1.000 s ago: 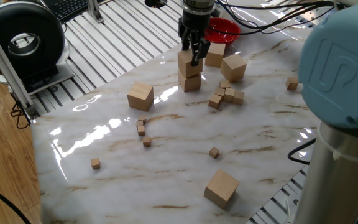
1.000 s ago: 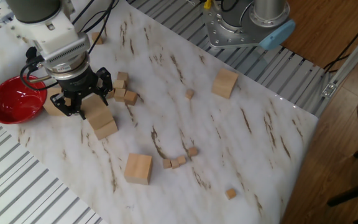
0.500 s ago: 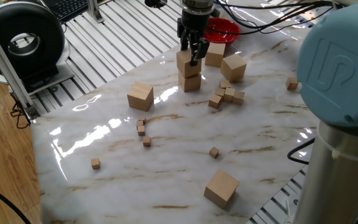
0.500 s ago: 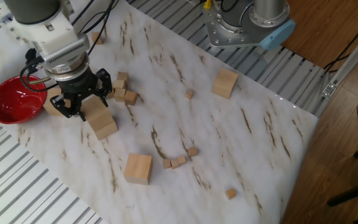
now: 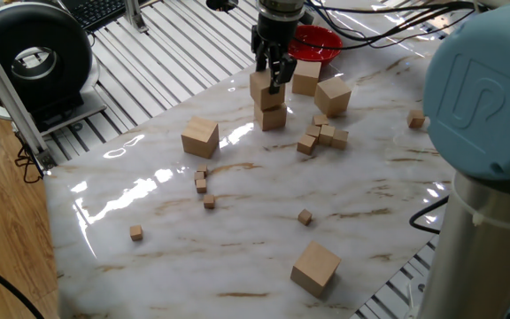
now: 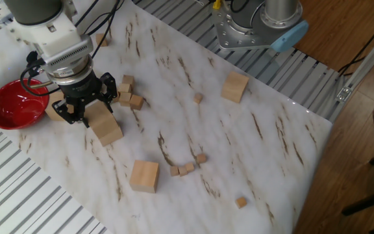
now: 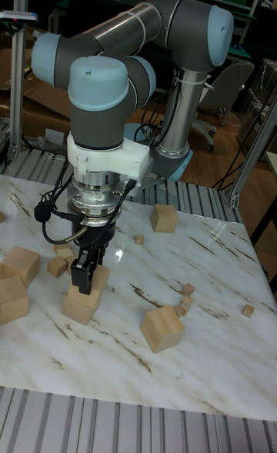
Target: Stack the blocks in a vertical line of five
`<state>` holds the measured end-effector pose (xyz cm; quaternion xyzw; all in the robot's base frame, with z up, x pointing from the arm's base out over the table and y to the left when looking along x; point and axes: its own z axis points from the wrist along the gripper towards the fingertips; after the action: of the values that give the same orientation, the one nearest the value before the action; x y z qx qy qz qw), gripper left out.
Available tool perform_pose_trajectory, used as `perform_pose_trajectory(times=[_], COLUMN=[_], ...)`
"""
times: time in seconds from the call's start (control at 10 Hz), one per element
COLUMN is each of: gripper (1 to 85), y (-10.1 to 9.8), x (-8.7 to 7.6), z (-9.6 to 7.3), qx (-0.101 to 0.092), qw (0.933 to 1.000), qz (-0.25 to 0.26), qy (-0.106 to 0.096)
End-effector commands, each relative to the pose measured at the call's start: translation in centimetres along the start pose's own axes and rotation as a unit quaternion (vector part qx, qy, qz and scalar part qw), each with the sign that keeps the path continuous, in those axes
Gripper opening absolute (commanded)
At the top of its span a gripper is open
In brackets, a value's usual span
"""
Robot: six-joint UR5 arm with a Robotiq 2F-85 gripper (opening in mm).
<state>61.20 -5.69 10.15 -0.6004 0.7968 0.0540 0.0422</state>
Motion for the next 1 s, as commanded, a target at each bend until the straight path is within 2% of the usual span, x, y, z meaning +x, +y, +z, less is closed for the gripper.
perform_pose_trajectory(times=[0.0, 0.3, 0.6, 0.9], gripper=[1.3, 1.3, 1.3, 1.3], y=[0.35, 0.77, 0.05, -0.14], x=[-0.37, -0.11, 0.19, -0.14], z=[-0.23, -0.43, -0.33, -0.04], qx=[-0.008, -0.017, -0.003, -0.001], qw=[0.9989, 0.9977, 0.9984, 0.9982], qz=[0.045, 0.065, 0.057, 0.059], qy=[-0.01, -0.008, -0.003, -0.01])
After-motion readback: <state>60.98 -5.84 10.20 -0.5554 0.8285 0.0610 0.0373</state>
